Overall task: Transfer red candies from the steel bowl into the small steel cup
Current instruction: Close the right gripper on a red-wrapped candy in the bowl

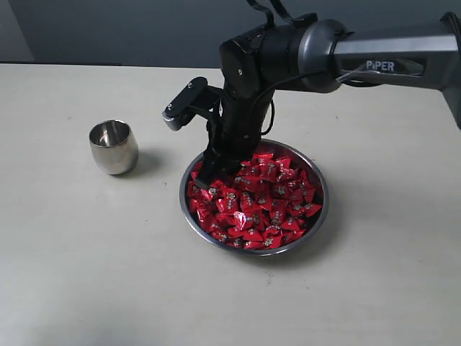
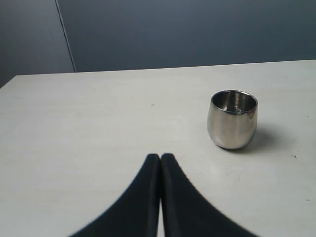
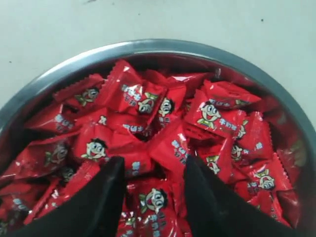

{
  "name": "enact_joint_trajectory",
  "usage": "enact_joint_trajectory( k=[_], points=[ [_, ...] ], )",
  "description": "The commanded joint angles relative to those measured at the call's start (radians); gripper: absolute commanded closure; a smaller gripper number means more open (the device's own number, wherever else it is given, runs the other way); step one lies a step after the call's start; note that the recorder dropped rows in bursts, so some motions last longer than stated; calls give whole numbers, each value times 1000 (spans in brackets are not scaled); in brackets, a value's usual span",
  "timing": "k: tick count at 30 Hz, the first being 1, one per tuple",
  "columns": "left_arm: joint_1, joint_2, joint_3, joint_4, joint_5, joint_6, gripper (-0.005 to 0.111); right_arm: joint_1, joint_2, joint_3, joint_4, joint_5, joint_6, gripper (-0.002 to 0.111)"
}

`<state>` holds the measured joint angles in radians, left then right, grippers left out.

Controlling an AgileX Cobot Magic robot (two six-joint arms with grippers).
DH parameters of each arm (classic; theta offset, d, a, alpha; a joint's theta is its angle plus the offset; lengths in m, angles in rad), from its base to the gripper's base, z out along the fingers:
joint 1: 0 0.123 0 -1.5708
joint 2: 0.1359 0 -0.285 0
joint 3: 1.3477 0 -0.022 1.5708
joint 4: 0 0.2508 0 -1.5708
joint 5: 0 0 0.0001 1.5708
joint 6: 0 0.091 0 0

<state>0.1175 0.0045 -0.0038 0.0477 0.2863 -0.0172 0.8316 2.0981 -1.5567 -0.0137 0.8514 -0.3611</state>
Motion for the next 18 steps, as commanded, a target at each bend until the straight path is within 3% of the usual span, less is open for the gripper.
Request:
enact_joint_trajectory(
  k=[1,18],
  points=[
    [1,-4,4,-2,-2,-2,106,-3,4,-4,-34,-48,-7,69],
    [1,-4,4,-2,-2,-2,106,-5,50,-4,-83,-74,-5,69]
  ],
)
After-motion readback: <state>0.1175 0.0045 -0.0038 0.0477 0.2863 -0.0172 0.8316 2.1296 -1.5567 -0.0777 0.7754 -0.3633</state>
